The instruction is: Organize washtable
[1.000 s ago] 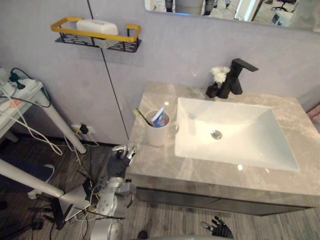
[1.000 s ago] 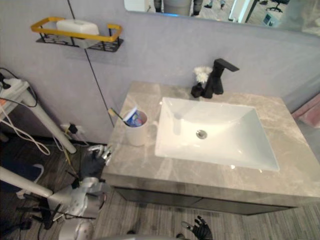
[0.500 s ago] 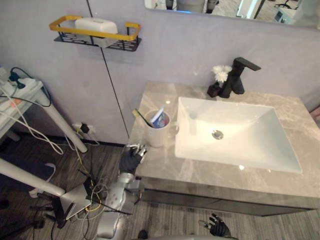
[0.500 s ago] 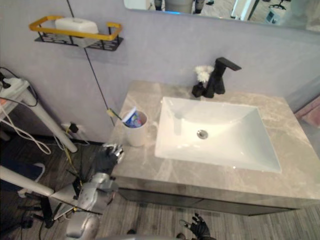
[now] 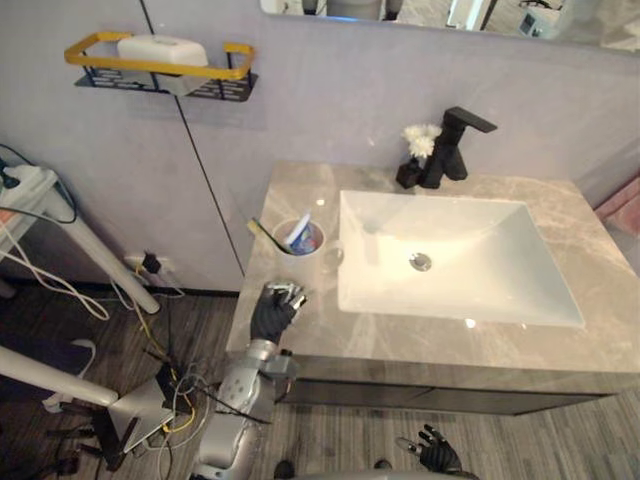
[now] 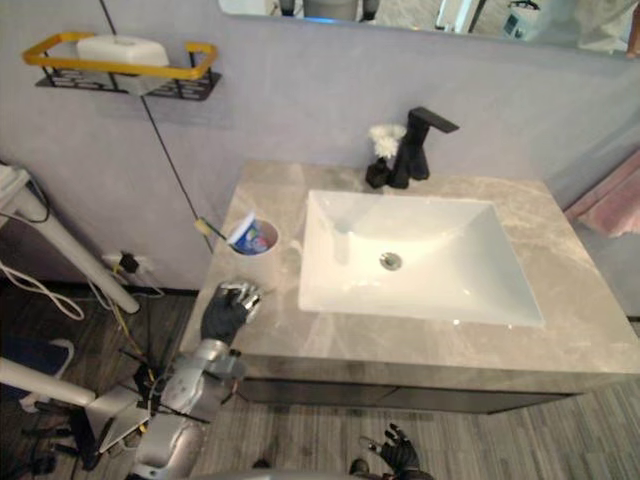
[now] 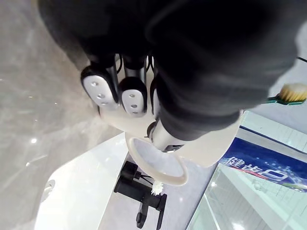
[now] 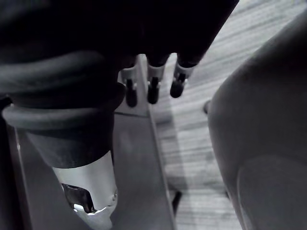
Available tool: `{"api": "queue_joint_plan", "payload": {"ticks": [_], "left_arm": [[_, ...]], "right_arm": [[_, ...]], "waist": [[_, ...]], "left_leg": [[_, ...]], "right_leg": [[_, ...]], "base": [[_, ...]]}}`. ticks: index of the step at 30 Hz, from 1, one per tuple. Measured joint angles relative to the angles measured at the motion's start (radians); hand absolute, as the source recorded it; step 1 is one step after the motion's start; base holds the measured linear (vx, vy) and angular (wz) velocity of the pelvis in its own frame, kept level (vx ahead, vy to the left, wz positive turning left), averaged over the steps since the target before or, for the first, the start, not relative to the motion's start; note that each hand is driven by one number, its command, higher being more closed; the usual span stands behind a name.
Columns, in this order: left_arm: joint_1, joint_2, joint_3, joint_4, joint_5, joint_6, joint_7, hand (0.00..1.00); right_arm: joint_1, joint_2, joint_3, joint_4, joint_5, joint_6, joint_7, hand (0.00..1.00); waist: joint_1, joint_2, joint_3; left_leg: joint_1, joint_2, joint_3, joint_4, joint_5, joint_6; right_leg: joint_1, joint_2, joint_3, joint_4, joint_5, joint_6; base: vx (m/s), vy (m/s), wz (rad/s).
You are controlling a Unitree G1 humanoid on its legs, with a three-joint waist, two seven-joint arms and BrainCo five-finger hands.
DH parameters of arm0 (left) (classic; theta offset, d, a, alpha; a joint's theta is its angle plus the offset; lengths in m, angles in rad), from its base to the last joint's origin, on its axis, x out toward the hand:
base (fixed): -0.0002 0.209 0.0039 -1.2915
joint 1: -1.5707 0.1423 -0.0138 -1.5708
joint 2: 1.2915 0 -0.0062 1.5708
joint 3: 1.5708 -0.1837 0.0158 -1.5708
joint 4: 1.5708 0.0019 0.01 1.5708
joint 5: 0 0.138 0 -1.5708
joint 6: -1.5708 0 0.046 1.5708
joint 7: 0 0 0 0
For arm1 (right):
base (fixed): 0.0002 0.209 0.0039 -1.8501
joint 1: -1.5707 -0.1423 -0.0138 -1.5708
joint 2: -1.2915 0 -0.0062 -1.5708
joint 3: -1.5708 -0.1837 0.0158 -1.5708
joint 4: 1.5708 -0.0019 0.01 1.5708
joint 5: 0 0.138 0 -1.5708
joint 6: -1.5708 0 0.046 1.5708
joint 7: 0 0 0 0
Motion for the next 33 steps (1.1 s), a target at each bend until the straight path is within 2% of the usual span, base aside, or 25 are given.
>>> {"api": "queue_joint_plan", "payload": {"ticks": [17, 33], "left_arm": [[-0.108, 0.008, 0.003, 0.053, 0.028, 0.001, 0.035, 1.00], [-0.198, 0.012, 0.008, 0.108, 0.059, 0.003, 0.073, 1.00]], "right_arm": [[-0.006, 0.003, -0.016, -0.004, 0.000, 0.001, 0.000, 0.00], [-0.004, 0.006, -0.023, -0.032, -0.002, 0.003, 0.000, 0.00]], "waist": [[-0.007, -0.004, 0.003], [-0.030, -0.009, 0.005]], "left_leg": [[-0.025, 0.000, 0.024, 0.000, 0.000, 0.000], [-0.038, 0.001, 0.061, 0.000, 0.000, 0.000]], "right_leg": [[-0.032, -0.001, 0.024, 0.000, 0.010, 0.002], [-0.067, 0.001, 0.063, -0.003, 0.025, 0.002]], "base": [[-0.01, -0.007, -0.04], [-0.03, -0.014, -0.07]]}}
